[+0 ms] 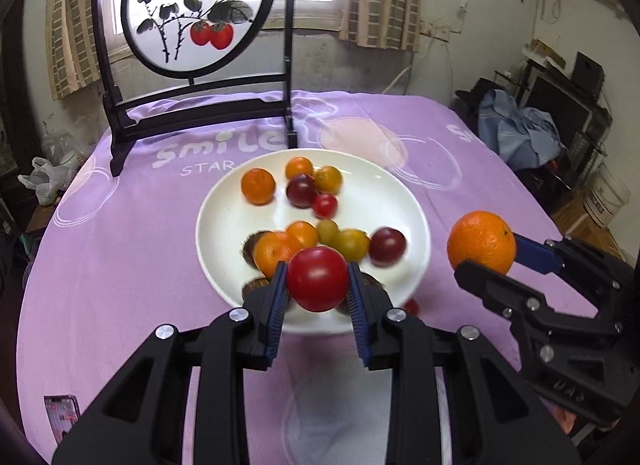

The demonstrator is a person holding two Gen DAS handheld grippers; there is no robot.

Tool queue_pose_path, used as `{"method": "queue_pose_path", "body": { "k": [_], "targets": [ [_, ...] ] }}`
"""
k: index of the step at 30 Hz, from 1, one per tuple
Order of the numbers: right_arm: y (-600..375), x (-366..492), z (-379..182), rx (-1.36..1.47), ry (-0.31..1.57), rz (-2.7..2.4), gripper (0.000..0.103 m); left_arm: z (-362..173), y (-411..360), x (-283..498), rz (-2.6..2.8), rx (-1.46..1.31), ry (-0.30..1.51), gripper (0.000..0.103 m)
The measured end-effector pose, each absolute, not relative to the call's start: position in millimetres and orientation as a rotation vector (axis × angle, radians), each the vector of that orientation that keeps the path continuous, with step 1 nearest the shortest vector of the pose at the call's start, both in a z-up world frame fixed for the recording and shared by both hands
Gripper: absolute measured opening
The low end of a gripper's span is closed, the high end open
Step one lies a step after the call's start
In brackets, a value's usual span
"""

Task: Organize fruits
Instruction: 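Grasp a red tomato with the left tool while the right tool carries the orange, release both onto plate, then grasp a red tomato with the right tool while the left tool grasps another red tomato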

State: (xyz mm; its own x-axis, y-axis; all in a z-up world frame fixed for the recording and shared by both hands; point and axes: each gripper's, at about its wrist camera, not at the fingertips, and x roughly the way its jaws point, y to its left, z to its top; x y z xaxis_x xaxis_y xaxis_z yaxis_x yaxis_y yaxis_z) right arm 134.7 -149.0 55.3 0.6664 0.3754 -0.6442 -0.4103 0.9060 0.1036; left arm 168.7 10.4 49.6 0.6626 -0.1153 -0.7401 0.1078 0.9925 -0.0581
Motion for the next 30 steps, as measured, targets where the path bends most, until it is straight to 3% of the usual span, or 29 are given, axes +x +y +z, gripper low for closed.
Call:
{"method": "queue_pose_path", "body": {
  "k": [12,13,14,17,30],
  "targets": [
    [-102.8,219.2,14.3,-0.049,0.814,0.426,0.046,6.6,46.3,255.9,0.021,-0.092,0.931,0.029],
    [-101.6,226.1,10.7,-0.032,0.833,0.425,0.046,4.6,47.6,261.5,0.037,-0.093,0.935,0.032],
    [-101.9,228.7,9.3,-0.019,0.842,0.427,0.047,4.1,48.6,264.4,0.051,-0.096,0.935,0.048],
    [-109.1,227.2,12.0,0.028,0.811,0.414,0.056,9.0,51.5,263.3,0.076,-0.088,0.9,0.066],
    [-142.7,163.4,30.8,-0.006,0.741,0.401,0.057,36.7,52.9,198.4,0.068,-0.112,0.843,0.072]
  ]
}}
